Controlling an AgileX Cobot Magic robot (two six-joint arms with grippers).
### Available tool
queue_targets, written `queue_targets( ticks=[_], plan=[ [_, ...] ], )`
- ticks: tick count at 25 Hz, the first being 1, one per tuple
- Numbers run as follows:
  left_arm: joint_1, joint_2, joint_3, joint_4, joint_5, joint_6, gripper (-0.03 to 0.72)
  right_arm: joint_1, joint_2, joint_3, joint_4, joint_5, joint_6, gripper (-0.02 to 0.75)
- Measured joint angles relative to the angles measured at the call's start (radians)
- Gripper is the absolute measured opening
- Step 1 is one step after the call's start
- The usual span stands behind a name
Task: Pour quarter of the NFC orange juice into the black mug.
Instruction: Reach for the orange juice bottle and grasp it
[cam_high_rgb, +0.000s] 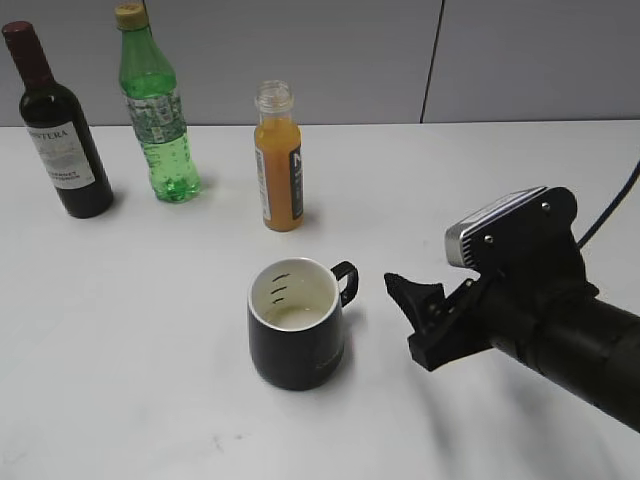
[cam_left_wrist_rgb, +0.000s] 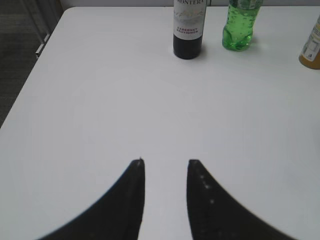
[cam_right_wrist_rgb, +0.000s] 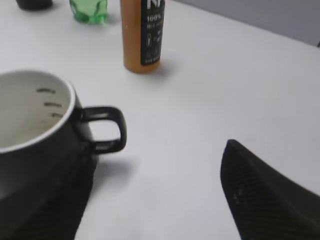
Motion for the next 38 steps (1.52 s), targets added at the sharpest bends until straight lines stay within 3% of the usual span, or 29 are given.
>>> queue_targets(
  ticks=[9,14,21,27,33,38],
  plan=[
    [0.000,0.000,0.000,0.000,0.000,0.000,0.232,0.000,-0.164,-0.135,0.002,0.692,-0.045,0.596],
    [0.000,0.000,0.000,0.000,0.000,0.000,0.232,0.000,-0.175,-0.236,-0.110,1.060,0.004,0.596],
    [0.000,0.000,0.000,0.000,0.000,0.000,0.232,0.000,-0.226,-0.375,-0.294,1.459,0.175,0.596],
    [0.000,0.000,0.000,0.000,0.000,0.000,0.232,0.000,-0.389,-0.389,-0.335,1.621,0.184,0.596],
    [0.000,0.000,0.000,0.000,0.000,0.000,0.232,0.000,-0.624,-0.377,-0.350,1.646,0.227,0.596],
    [0.000,0.000,0.000,0.000,0.000,0.000,0.232,-0.022,-0.793,-0.266,-0.367,1.680,0.292,0.595]
  ],
)
